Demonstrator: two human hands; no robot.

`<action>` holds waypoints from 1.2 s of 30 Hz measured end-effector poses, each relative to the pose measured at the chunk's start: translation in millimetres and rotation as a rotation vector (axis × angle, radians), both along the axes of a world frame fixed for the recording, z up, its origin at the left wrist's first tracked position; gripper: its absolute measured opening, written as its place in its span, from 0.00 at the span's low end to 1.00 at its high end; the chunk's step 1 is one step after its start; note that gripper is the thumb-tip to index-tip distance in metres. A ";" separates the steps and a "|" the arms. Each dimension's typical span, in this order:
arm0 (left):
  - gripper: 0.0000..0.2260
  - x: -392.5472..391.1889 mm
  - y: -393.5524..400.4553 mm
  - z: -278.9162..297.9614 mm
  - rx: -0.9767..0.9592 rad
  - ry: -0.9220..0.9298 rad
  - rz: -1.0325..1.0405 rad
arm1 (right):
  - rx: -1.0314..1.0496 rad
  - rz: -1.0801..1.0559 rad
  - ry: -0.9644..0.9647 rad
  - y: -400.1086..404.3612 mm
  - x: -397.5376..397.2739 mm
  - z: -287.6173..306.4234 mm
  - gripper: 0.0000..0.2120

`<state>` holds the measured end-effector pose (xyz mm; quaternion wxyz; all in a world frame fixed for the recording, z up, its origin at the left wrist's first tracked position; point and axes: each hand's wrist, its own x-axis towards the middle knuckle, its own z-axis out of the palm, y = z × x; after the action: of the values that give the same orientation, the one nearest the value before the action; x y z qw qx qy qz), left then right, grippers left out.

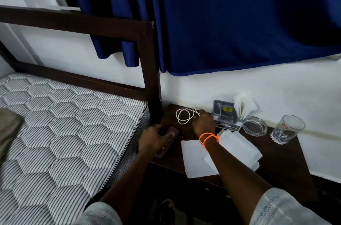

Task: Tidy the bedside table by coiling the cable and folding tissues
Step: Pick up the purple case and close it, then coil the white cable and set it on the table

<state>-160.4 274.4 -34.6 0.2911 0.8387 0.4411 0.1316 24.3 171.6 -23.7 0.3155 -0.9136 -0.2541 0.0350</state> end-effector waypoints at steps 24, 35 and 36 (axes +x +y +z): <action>0.14 33.3 -13.3 40.8 0.100 -0.147 -0.141 | 0.484 -0.113 0.602 5.1 25.9 48.5 0.09; 0.21 66.8 -54.5 146.5 0.136 -0.399 -0.180 | 0.824 0.070 0.730 -26.2 10.9 191.2 0.07; 0.21 70.7 -58.6 157.1 0.138 -0.421 -0.158 | 0.851 0.090 0.749 -29.5 8.5 204.6 0.06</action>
<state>-89.7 215.8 122.5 0.3279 0.8426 0.2934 0.3105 32.8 142.1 180.9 0.7226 -0.6195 -0.1553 0.2643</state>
